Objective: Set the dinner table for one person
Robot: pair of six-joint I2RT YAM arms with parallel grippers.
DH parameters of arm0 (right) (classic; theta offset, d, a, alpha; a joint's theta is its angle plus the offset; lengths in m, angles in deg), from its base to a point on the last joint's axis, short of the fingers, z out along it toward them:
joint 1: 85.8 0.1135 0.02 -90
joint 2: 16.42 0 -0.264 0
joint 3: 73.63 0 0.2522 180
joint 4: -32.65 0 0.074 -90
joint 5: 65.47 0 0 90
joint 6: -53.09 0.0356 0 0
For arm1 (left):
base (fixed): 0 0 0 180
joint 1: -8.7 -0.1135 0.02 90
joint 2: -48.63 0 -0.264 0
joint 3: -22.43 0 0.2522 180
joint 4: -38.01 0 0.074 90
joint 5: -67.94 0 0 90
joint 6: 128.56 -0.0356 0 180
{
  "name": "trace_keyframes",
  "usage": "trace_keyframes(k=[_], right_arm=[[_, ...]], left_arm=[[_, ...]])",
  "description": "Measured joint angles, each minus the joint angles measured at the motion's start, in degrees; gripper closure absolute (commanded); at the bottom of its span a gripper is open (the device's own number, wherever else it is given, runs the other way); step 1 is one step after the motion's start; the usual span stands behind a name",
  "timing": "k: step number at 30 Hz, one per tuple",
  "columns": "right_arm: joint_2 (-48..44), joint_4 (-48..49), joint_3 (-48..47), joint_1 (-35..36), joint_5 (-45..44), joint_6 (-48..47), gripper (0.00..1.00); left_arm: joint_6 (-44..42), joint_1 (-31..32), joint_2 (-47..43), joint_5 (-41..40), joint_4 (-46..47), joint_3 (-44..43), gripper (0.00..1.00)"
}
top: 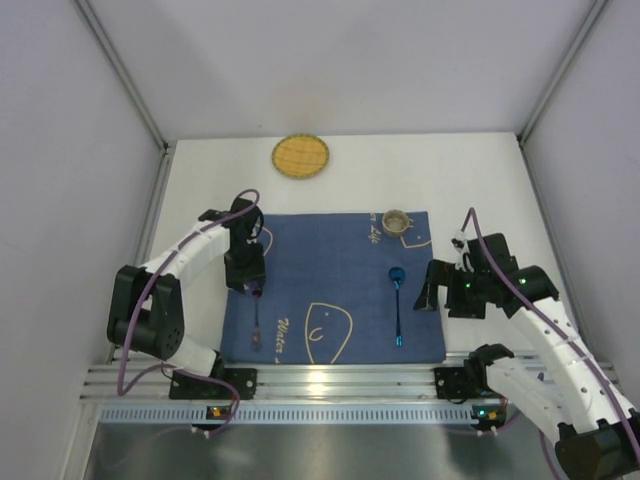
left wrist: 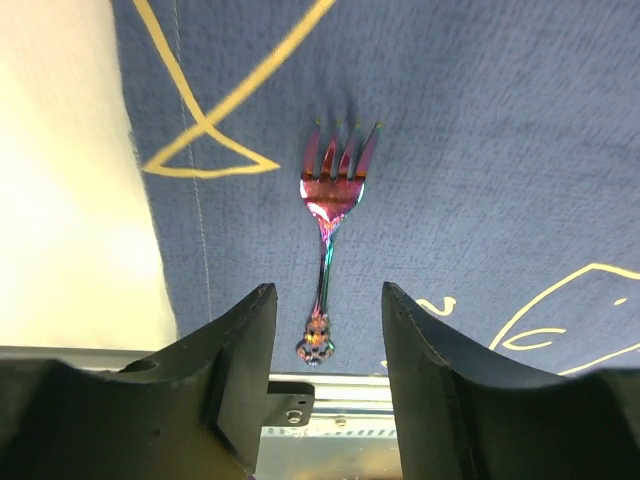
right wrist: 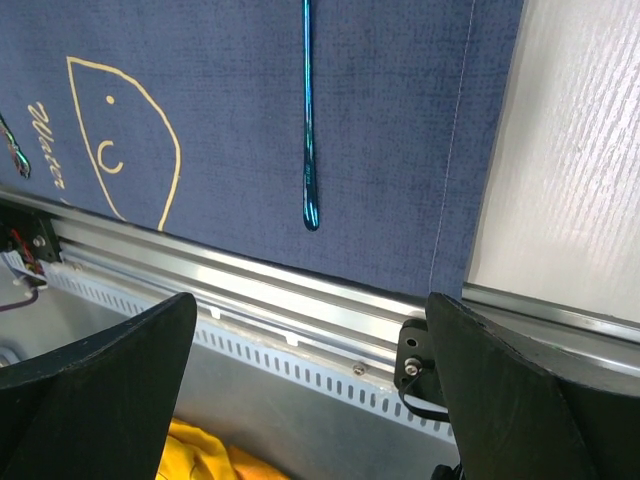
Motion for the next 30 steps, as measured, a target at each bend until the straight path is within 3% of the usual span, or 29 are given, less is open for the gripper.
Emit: trace_keyframes(k=[5,11,20,23,30], right_arm=[[1.9,1.0,0.0,0.0,0.0,-0.1,0.02],[5.4,1.9,-0.3,0.0,-0.7,-0.9,0.02],[11.3,2.1,-7.5,0.0,-4.8,-2.8,0.01],[12.9,1.9,-9.5,0.0,-7.0,-3.3,0.02],[16.0,0.9,-11.8,-0.4,-11.7,-3.4,0.01]], left_arm=[[-0.9,0.0,3.6,-2.1,-2.9,-6.6,0.47],[-1.4,0.0,10.8,-2.3,-4.0,-21.6,0.51],[1.4,-0.6,33.4,4.9,1.8,-48.4,0.53],[5.0,-2.0,37.4,8.7,7.6,-49.2,0.53],[16.2,-8.1,39.4,13.4,25.9,-41.7,0.51]])
